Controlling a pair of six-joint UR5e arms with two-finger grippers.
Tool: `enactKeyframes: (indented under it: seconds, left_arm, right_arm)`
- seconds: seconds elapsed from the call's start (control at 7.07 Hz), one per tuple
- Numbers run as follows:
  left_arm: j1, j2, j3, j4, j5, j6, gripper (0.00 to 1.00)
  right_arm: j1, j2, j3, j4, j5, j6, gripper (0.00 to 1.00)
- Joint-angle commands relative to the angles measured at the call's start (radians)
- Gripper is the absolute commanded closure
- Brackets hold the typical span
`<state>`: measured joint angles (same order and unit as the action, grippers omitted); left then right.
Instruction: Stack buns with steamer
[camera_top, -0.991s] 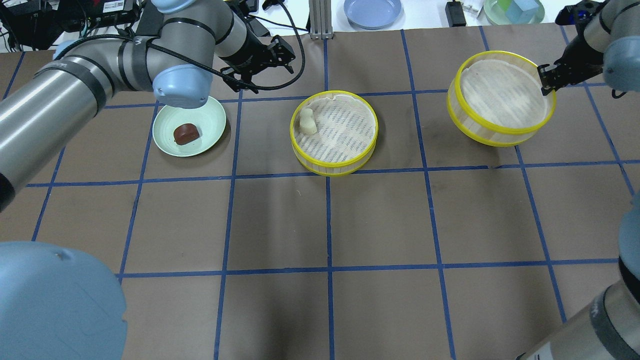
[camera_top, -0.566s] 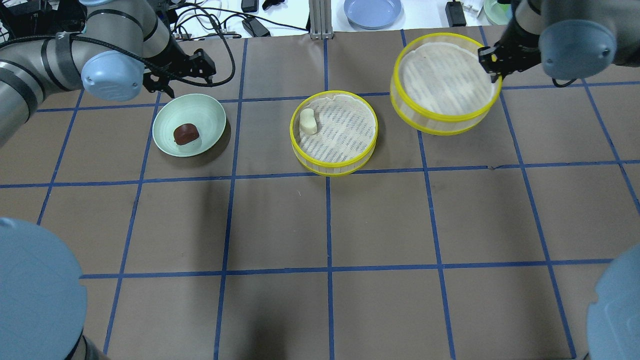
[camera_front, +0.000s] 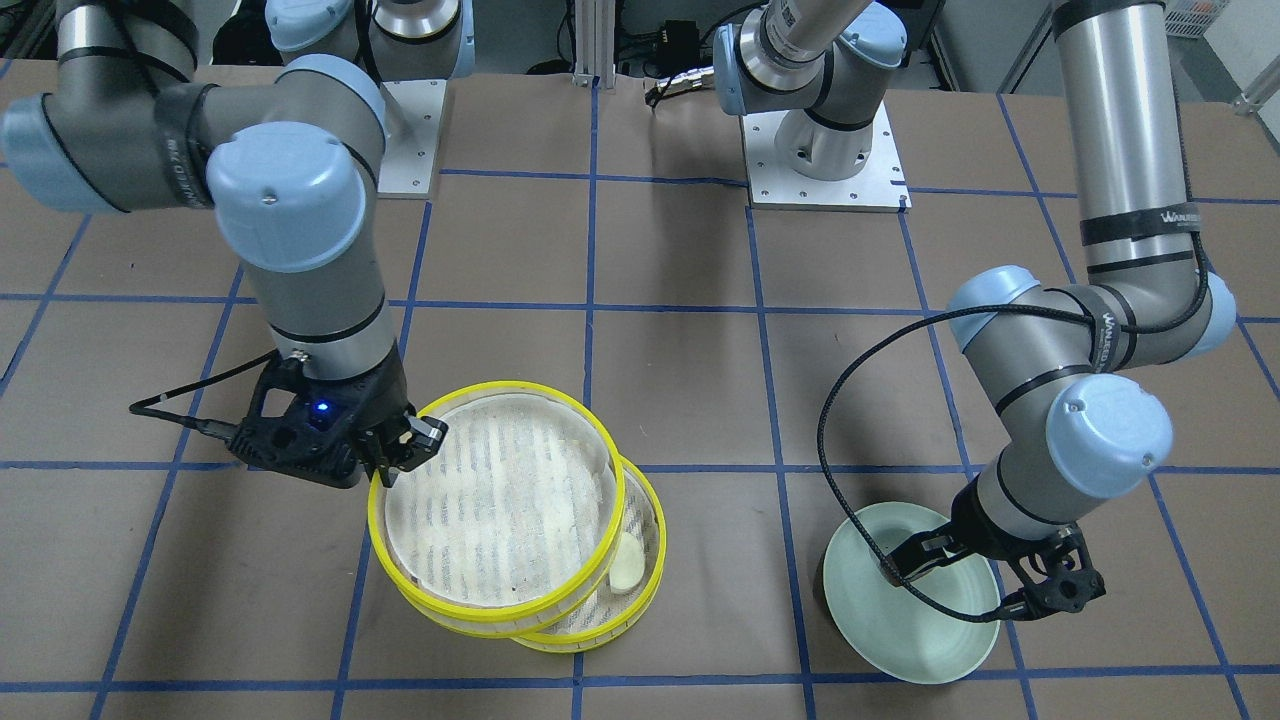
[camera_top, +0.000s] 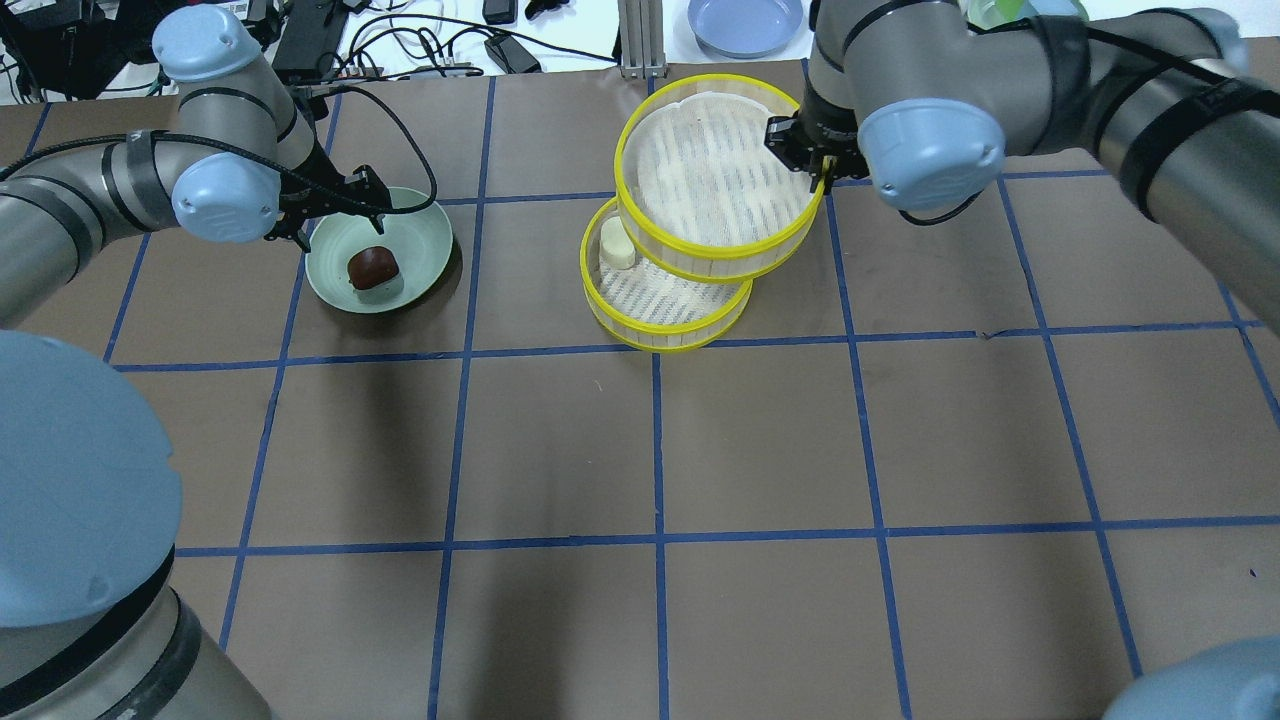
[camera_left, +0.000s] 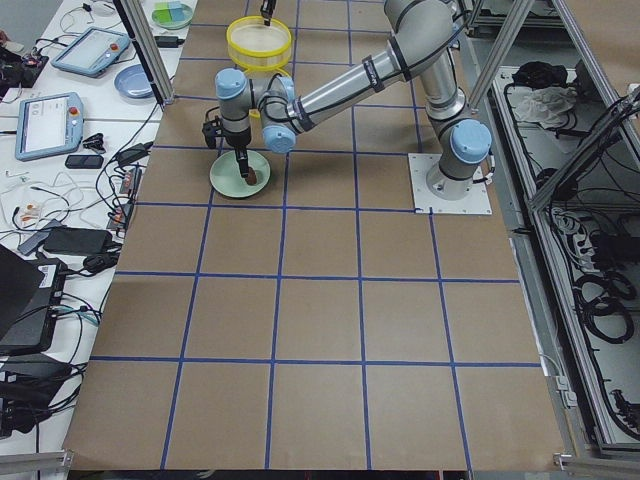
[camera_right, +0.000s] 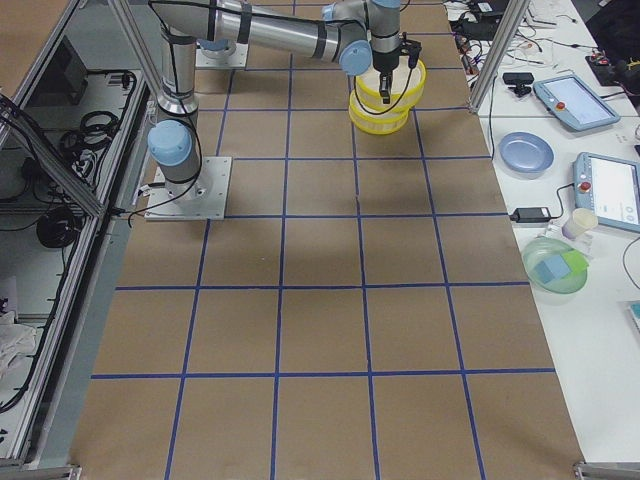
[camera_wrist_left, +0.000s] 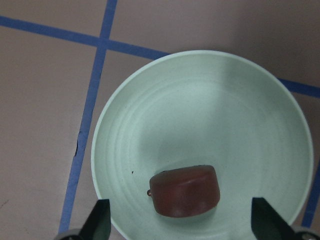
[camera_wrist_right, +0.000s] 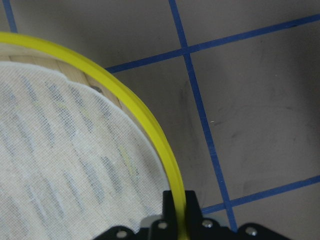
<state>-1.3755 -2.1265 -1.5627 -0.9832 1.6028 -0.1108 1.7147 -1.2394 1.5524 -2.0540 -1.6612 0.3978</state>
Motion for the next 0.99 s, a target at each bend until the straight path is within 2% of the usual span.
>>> enactKeyframes:
  seconds: [0.0, 0.14, 0.28, 0.42, 0.85]
  left_arm:
    - [0.006, -0.059, -0.011, 0.008, -0.030, -0.035, 0.00]
    - [0.006, -0.065, -0.013, 0.006, -0.030, -0.035, 0.06]
    - [0.006, -0.067, -0.013, 0.005, -0.030, -0.033, 0.56]
    - [0.006, -0.067, -0.013, 0.008, -0.030, -0.032, 1.00]
    - [0.004, -0.014, 0.009, 0.011, -0.076, -0.099, 1.00]
  right_arm:
    - [0.035, 0.038, 0.000, -0.002, -0.012, 0.138, 0.94]
    - [0.048, 0.056, 0.001, 0.006, -0.012, 0.182, 0.94]
    - [0.052, 0.061, 0.001, -0.005, 0.000, 0.190, 0.94]
    - [0.068, 0.086, 0.001, -0.015, 0.000, 0.187, 0.94]
    - [0.071, 0.110, 0.001, -0.029, -0.003, 0.185, 0.94]
